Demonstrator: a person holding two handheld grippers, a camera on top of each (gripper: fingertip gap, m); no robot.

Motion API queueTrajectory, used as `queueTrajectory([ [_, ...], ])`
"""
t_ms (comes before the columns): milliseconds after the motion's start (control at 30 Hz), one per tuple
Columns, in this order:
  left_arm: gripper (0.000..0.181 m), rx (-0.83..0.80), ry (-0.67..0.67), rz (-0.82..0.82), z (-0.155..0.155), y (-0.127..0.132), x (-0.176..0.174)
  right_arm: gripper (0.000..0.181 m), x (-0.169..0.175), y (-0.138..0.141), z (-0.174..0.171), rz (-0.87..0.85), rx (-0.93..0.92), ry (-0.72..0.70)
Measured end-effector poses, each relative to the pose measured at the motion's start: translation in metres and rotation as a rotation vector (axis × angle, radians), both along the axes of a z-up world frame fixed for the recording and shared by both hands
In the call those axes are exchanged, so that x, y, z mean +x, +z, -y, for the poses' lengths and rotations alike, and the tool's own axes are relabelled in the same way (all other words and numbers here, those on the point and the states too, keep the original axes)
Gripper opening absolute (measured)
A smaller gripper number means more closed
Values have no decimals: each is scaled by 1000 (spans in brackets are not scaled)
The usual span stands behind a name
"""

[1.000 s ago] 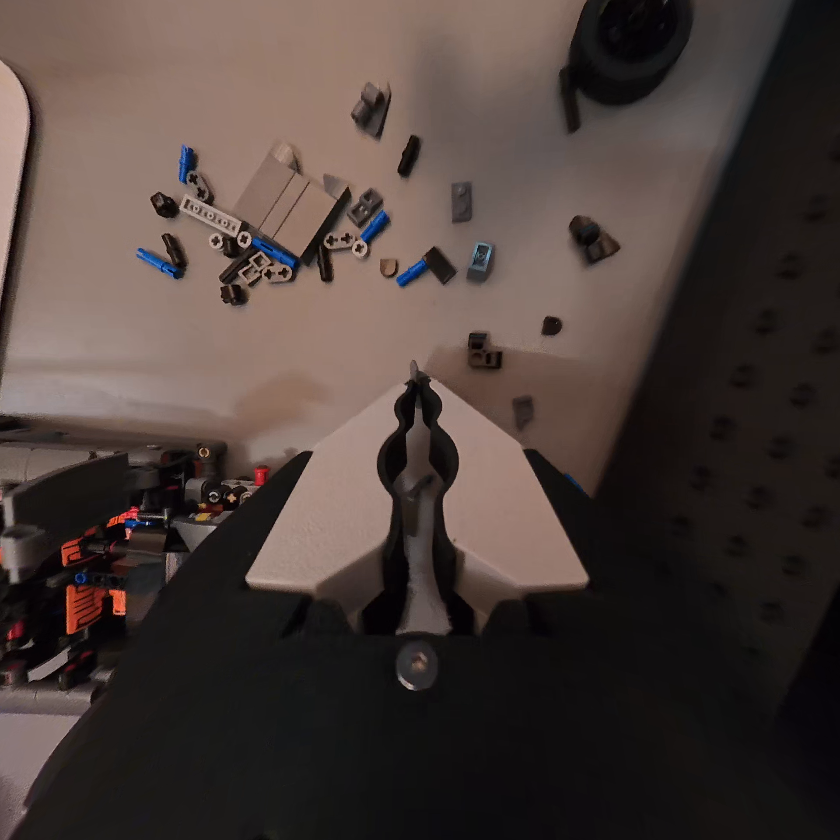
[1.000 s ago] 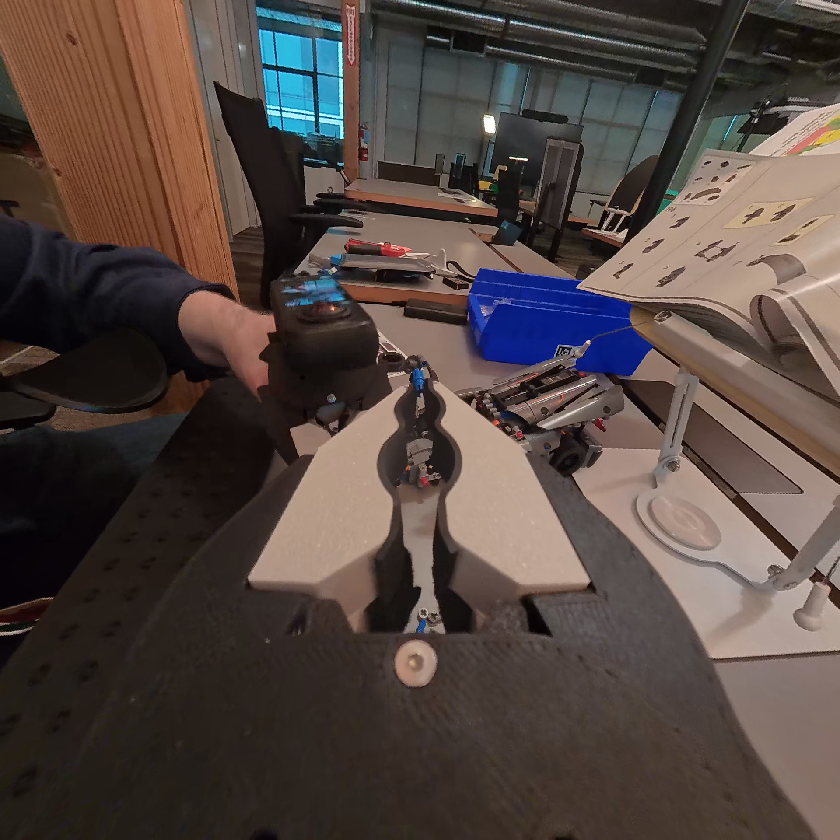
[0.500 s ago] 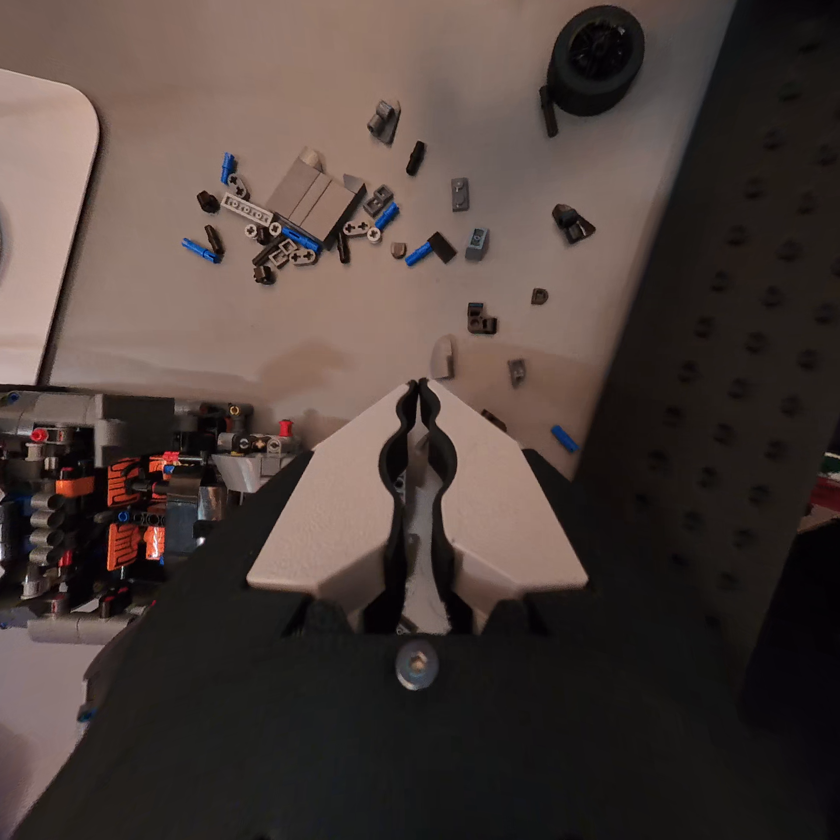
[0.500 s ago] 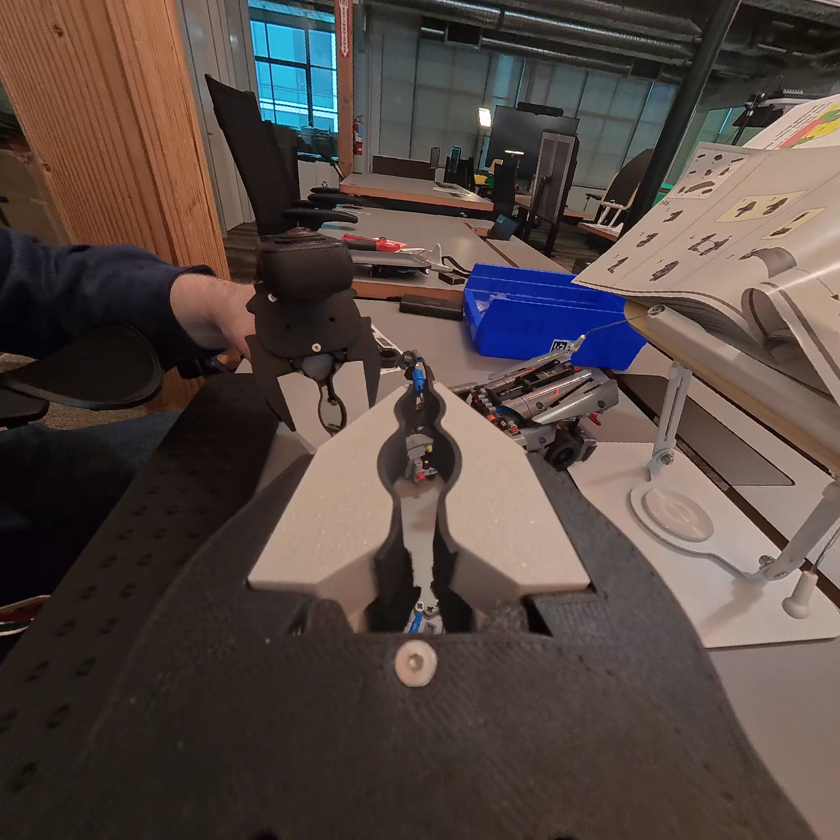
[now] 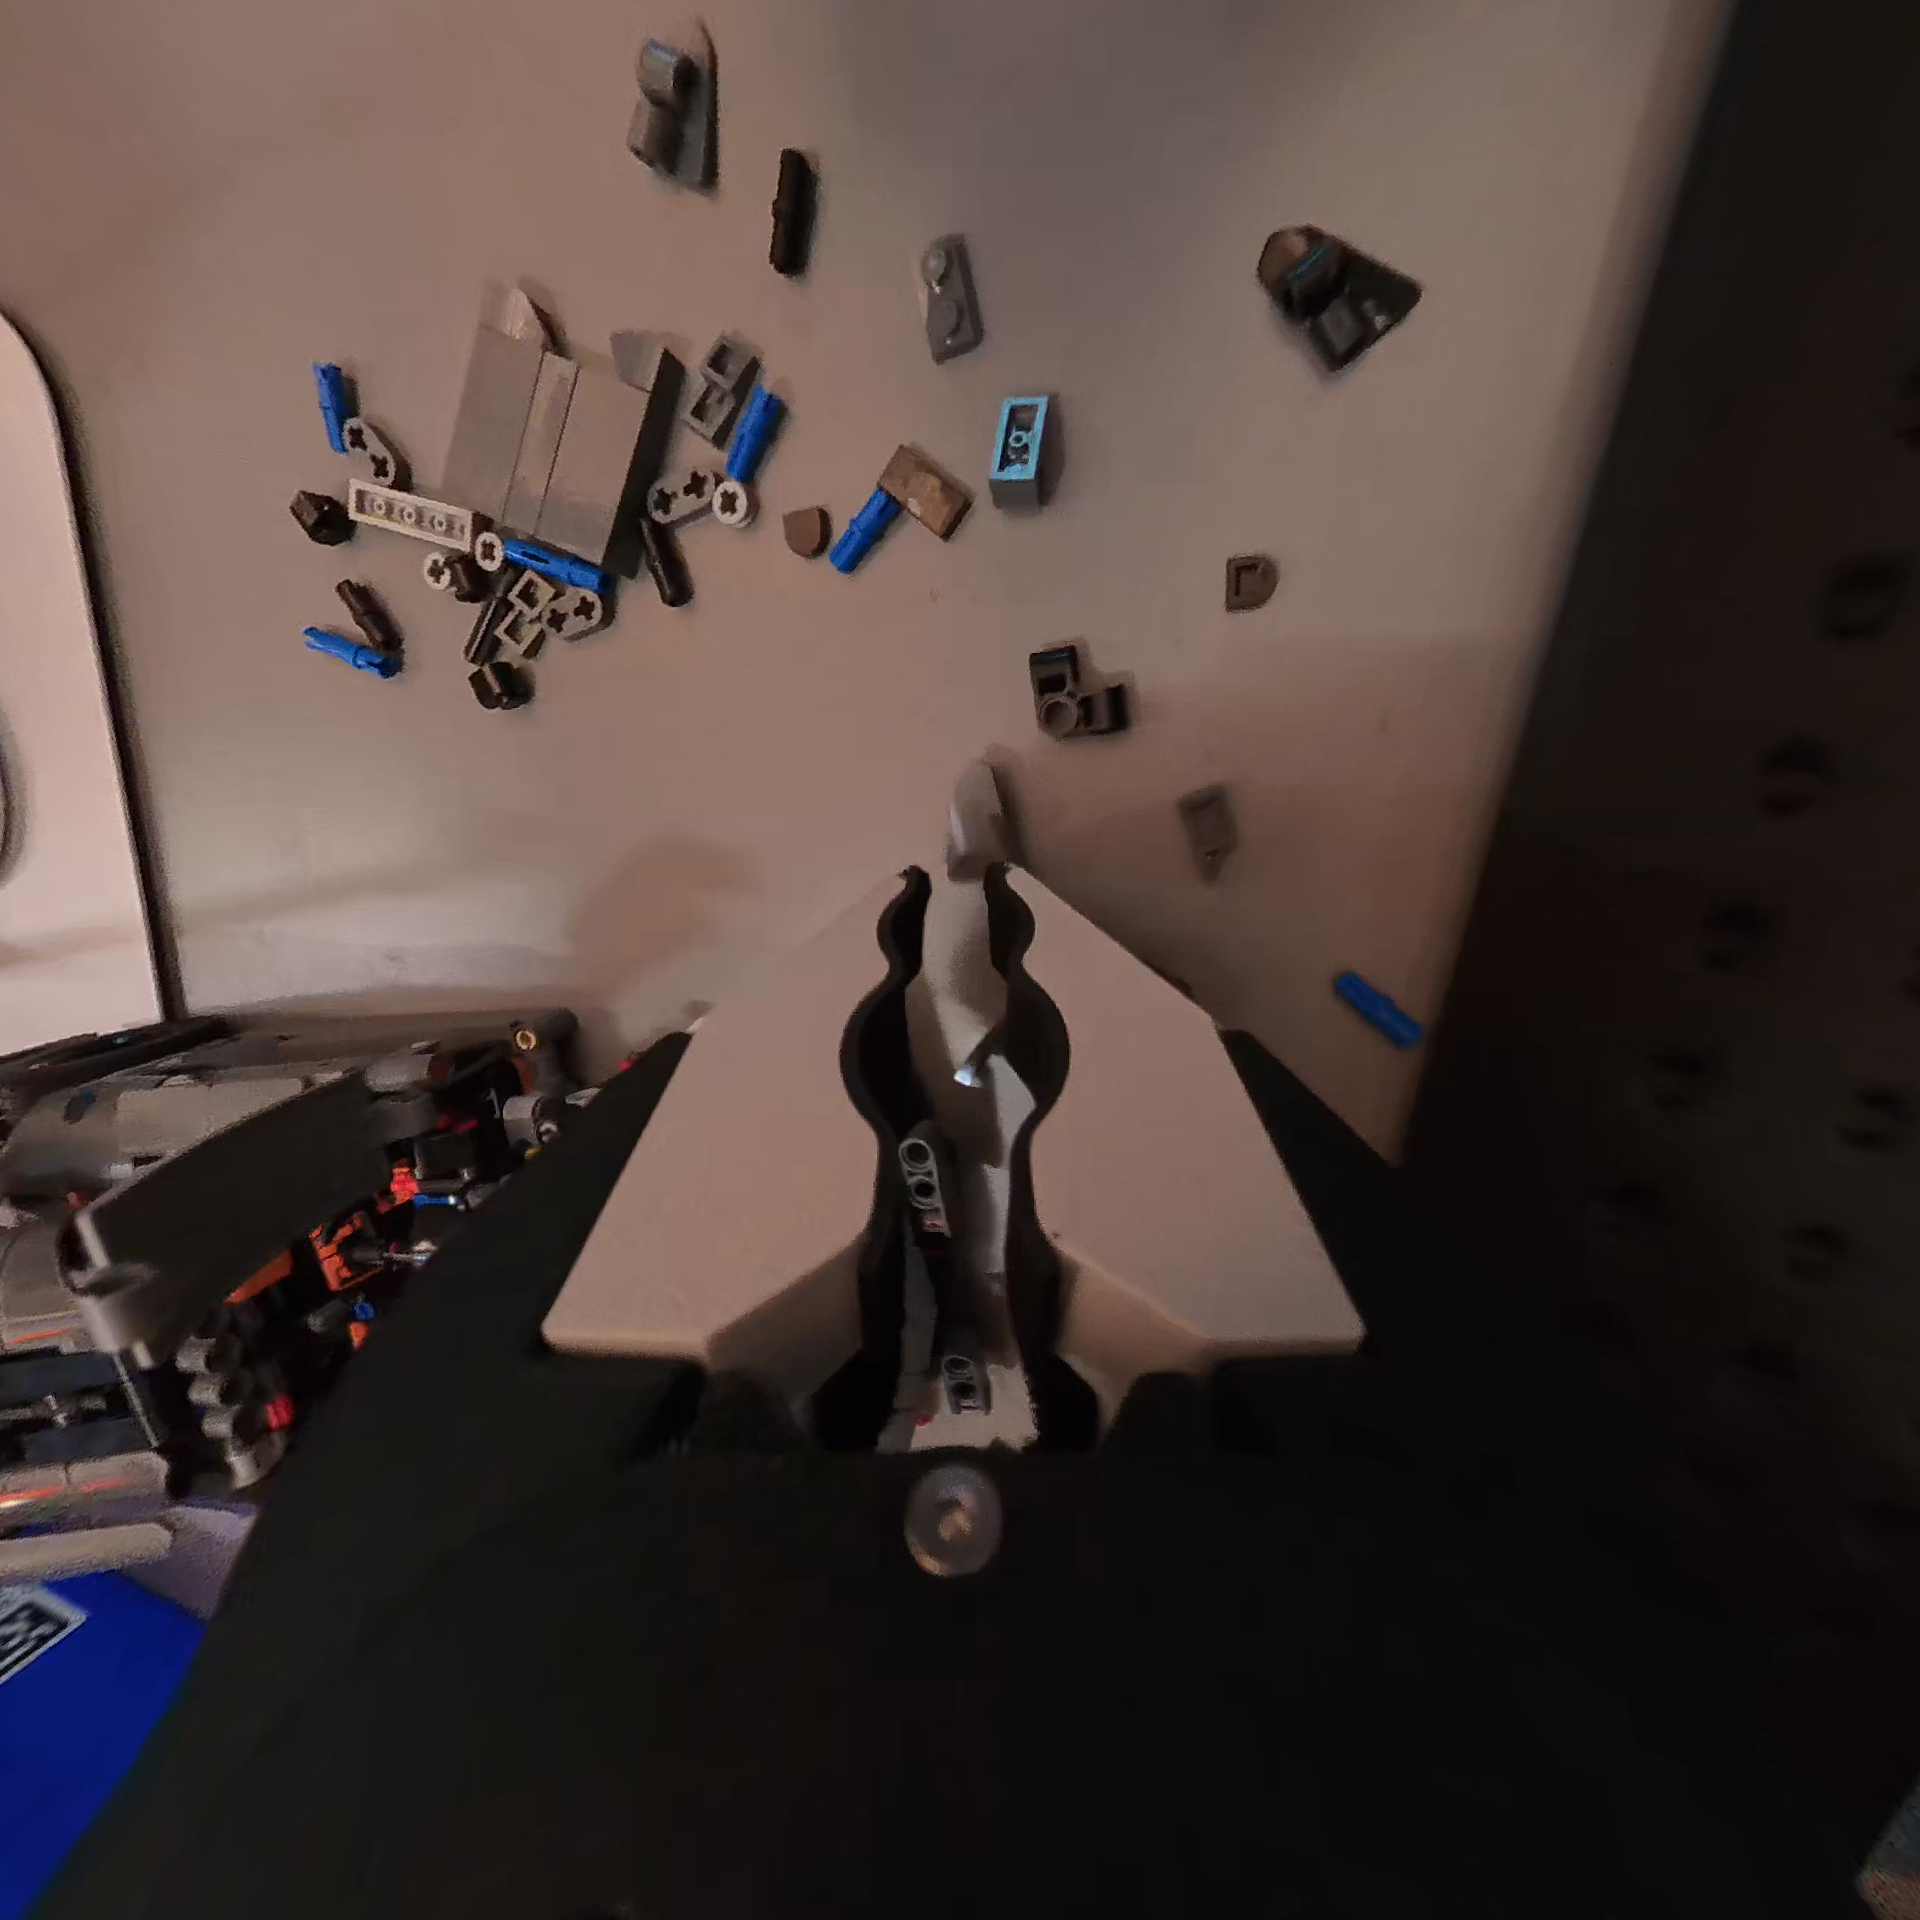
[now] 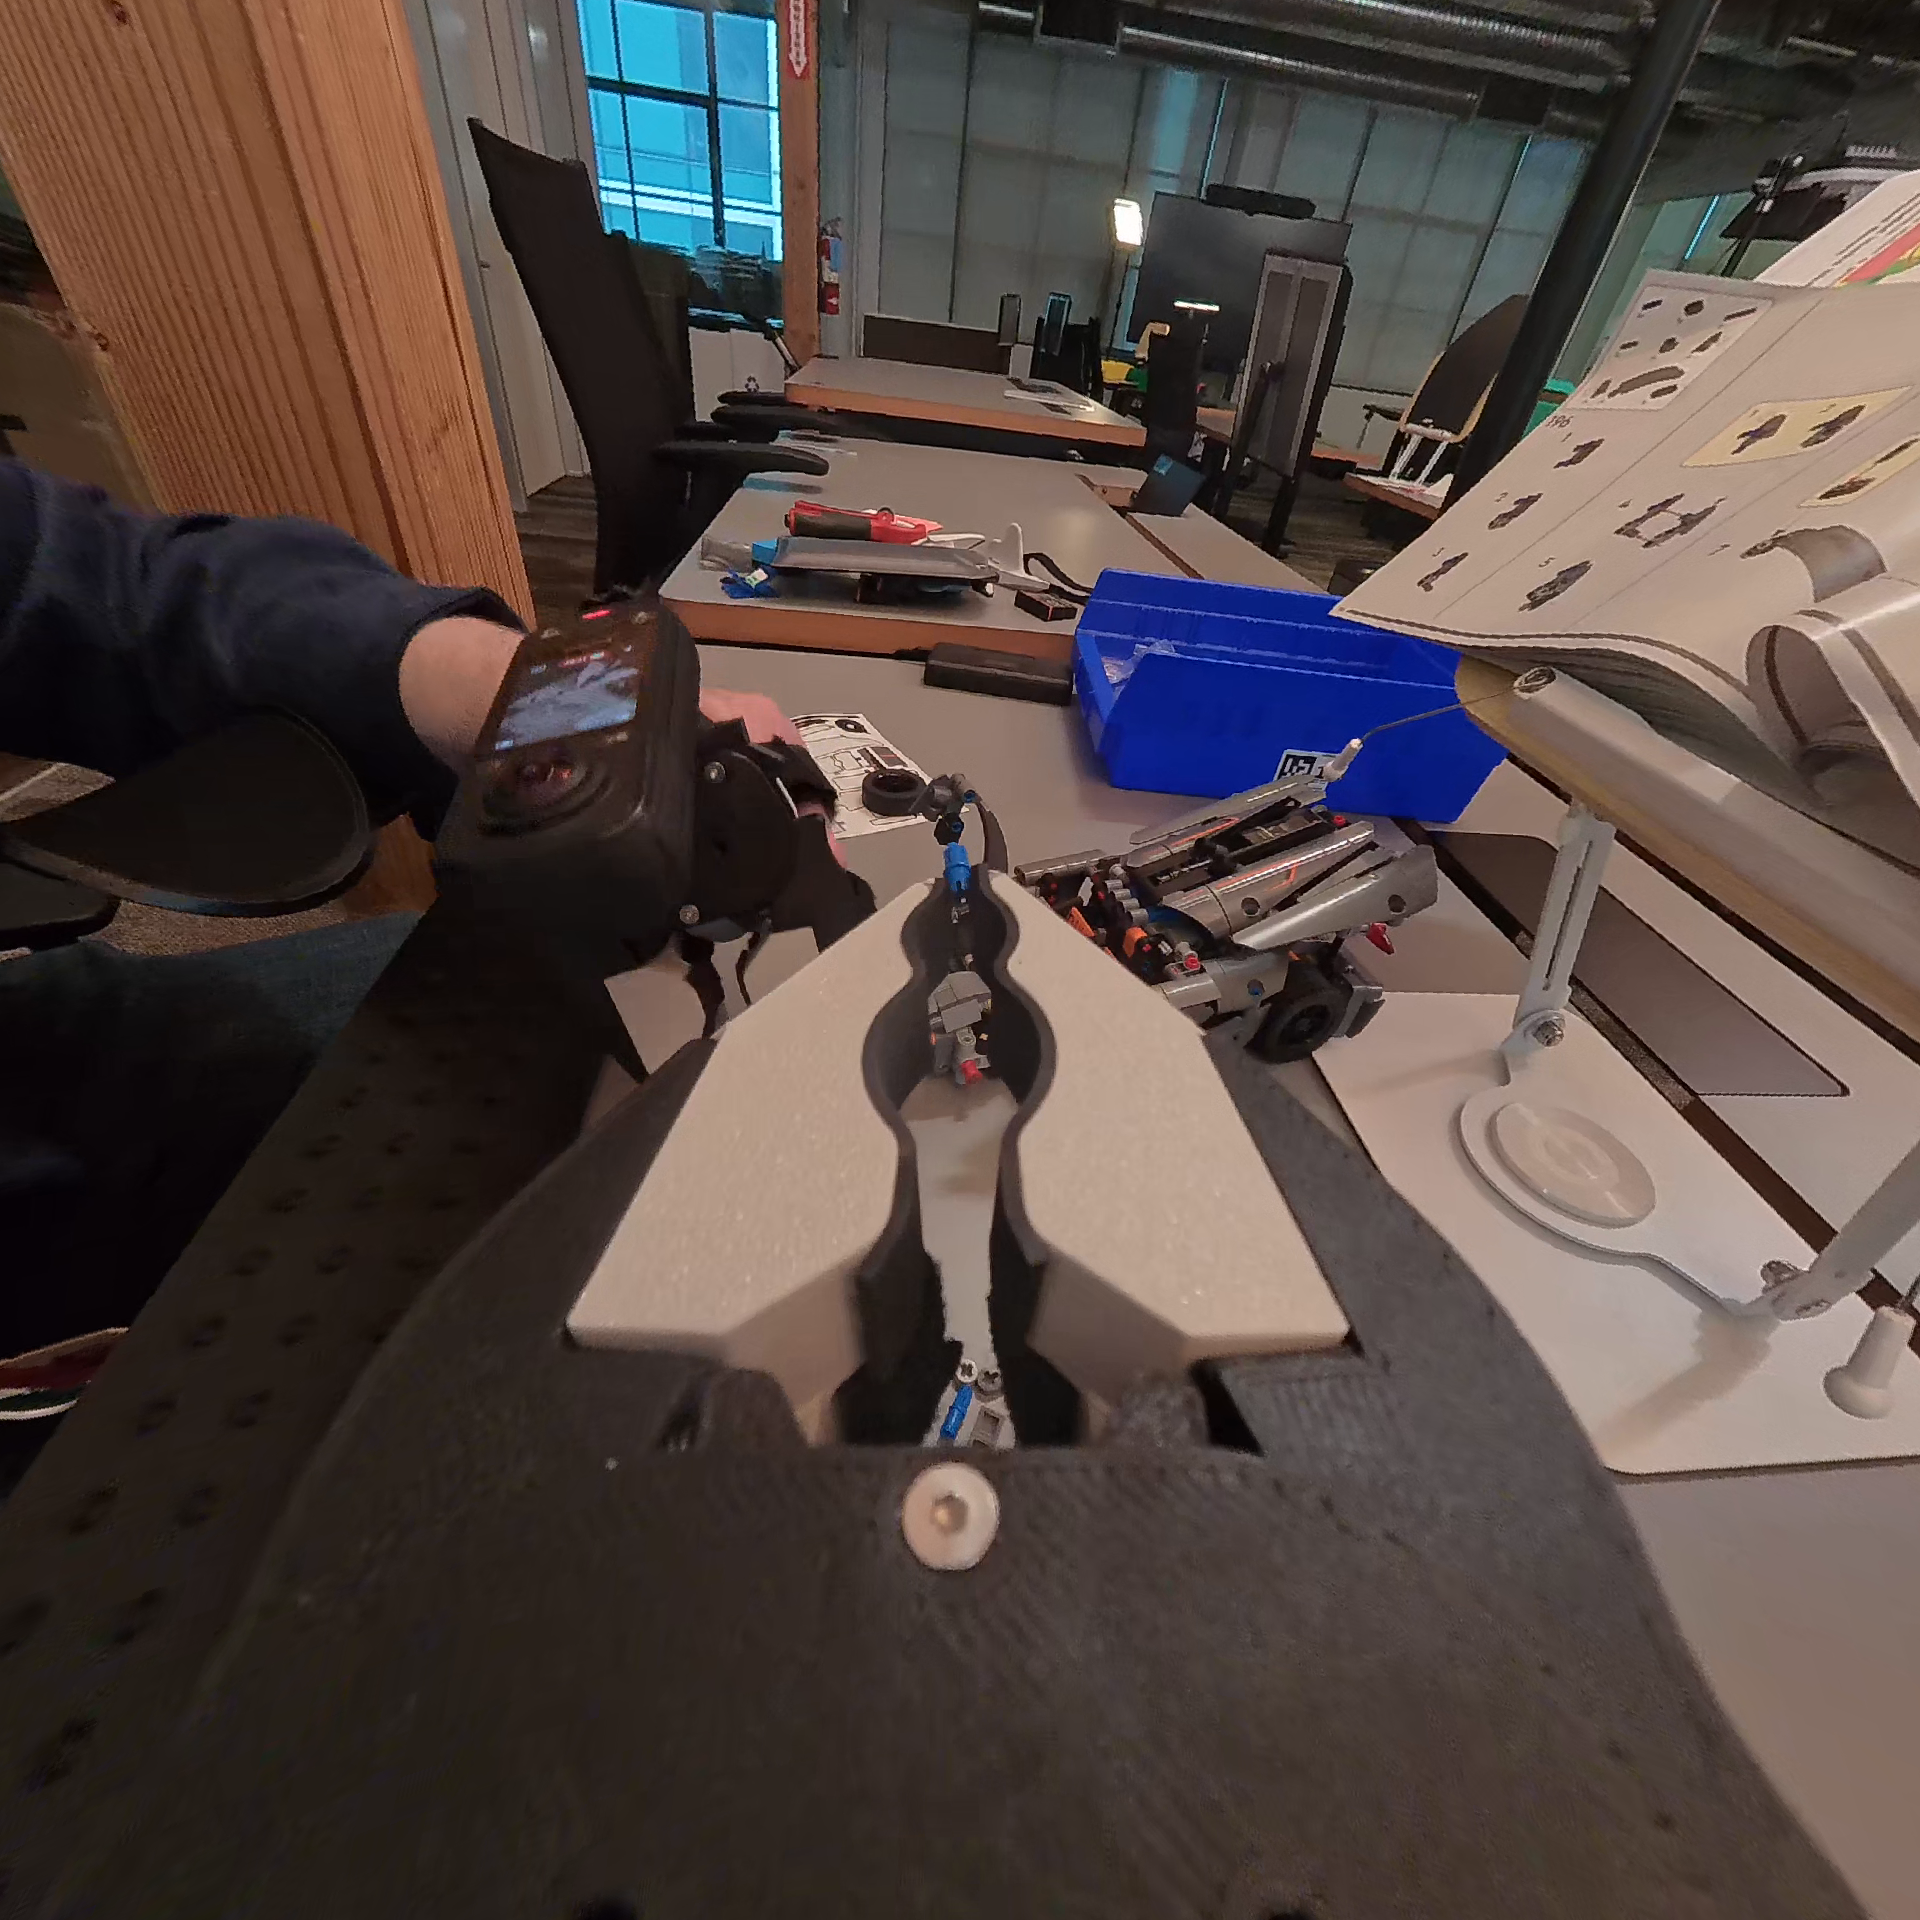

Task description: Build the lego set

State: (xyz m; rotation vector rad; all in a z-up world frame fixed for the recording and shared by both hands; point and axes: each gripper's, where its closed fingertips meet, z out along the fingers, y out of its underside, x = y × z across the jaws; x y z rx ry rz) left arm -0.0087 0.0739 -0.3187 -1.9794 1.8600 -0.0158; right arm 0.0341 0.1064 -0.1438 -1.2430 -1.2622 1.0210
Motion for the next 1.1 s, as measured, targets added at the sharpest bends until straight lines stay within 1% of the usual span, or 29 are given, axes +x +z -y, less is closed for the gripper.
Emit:
queueTrajectory([
  [167,15,-59,19,20,2,-4,1,1,0,1,1,0,3,3],
  [267,18,-82,6,61,5,-1,6,1,-1,1,1,1,2,5],
  [367,20,-66,1,22,2,-3,4,1,-1,1,2,2,3,5],
  [400,19,-70,-9,18,2,-5,6,0,-1,0,2,3,3,5],
  [467,12,-88,-17,21,4,-7,10,1,-1,0,2,5,3,4],
  [800,9,-135,53,80,3,-6,12,0,0,-3,0,28,2,-4],
  [833,8,-154,63,88,5,-5,13,1,1,-9,0,63,8,-9],
  [933,6,-212,95,129,8,-4,18,1,8,-47,-4,292,32,-40],
  [1033,6,-213,116,137,6,-4,19,1,12,-79,4,436,2,-9],
  [1100,6,-228,134,156,6,-4,20,1,10,-96,14,495,-15,22],
])
